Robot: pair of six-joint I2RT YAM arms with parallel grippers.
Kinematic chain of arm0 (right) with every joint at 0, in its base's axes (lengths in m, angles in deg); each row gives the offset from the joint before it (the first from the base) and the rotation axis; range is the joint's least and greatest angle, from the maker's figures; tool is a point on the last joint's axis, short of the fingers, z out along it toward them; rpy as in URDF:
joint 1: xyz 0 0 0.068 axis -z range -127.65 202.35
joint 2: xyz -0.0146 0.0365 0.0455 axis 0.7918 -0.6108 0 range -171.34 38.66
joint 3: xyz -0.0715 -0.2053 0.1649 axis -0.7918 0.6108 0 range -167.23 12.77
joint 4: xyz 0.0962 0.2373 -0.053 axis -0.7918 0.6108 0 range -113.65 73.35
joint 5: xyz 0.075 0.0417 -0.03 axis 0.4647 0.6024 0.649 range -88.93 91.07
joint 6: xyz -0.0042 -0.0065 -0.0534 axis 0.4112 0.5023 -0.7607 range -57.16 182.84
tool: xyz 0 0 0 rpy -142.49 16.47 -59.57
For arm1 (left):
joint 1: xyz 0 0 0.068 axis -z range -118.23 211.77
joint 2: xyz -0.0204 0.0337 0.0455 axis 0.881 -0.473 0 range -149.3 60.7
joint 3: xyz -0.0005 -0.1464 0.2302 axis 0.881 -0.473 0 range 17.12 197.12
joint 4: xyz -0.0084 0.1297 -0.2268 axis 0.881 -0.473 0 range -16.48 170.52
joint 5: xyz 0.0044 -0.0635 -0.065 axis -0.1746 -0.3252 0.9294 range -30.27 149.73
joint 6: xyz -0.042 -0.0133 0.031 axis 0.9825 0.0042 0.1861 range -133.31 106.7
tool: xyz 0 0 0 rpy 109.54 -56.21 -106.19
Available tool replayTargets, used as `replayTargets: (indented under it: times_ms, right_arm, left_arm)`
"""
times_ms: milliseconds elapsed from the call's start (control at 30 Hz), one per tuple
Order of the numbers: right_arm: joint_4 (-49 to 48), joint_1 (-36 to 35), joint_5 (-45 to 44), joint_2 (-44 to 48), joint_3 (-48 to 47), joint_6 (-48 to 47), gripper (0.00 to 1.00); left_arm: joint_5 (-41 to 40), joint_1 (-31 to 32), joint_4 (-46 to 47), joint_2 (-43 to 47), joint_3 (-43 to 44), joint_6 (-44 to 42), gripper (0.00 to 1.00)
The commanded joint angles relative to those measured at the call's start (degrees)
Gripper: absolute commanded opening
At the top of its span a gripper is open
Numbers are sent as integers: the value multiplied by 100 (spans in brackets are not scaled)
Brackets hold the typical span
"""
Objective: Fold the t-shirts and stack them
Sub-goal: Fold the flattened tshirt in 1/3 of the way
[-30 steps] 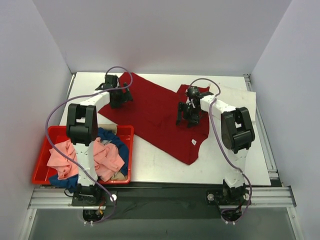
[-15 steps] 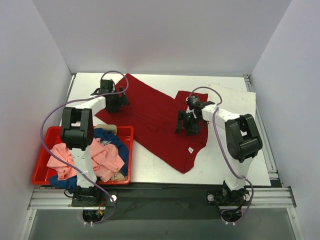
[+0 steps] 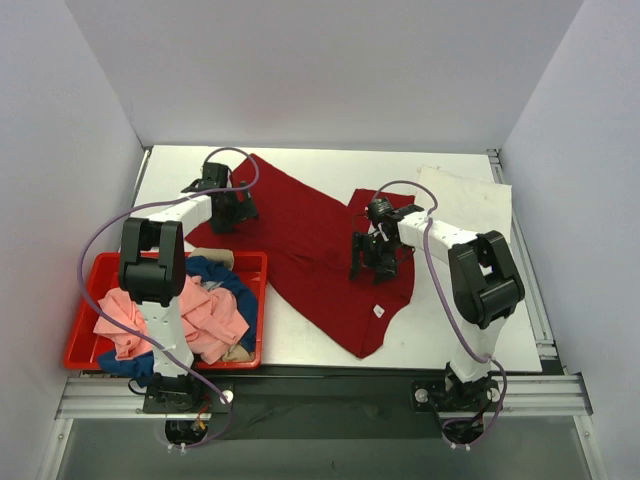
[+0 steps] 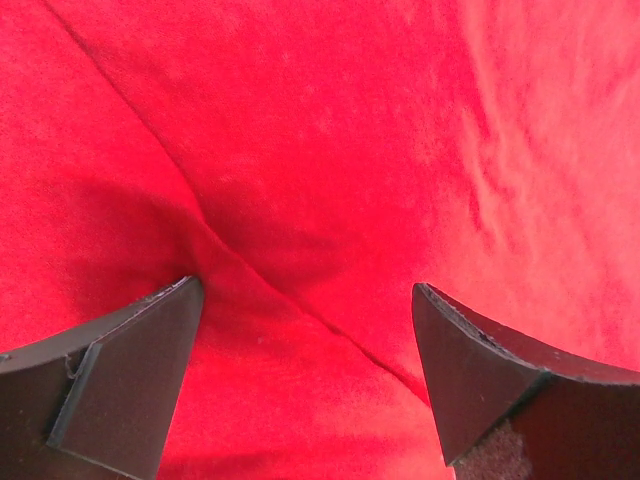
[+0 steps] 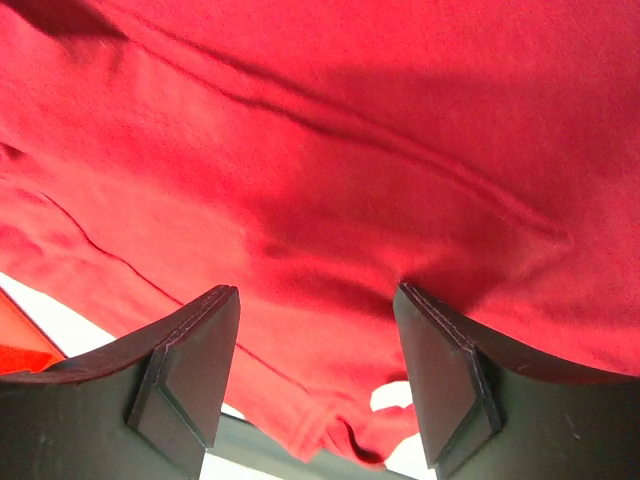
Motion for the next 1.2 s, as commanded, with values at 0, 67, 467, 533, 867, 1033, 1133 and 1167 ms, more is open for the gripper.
replayTargets:
  times_ms: [0, 67, 467, 533, 867, 1033, 1133, 1167]
  right_arm:
    - [1027, 3, -320, 138, -398, -186, 64]
    - [1106, 100, -355, 147, -784, -213, 65]
    - [1089, 373, -373, -1258, -2201, -520, 65]
    - [1089, 373, -382, -1443, -2236, -529, 65]
    - [1045, 320, -391, -1462, -1560, -432, 64]
    - [1018, 136, -364, -1260, -1138, -318, 64]
    - [1009, -13, -373, -1093, -840, -248, 64]
    - [1009, -58, -373, -996, -691, -196, 64]
  left_arm:
    - [-81, 126, -618, -103, 636, -178, 97]
    - [-72, 178, -662, -226, 945, -152, 97]
    - [534, 258, -267, -1624, 2757, -12, 97]
    - [709, 249, -5, -1712, 2678, -64, 97]
    - [465, 38, -134, -1633, 1896, -117, 97]
    - [174, -138, -372, -1185, 1212, -73, 97]
    - [122, -208, -433, -940, 878, -161, 97]
    - [87, -217, -460, -878, 807, -187, 97]
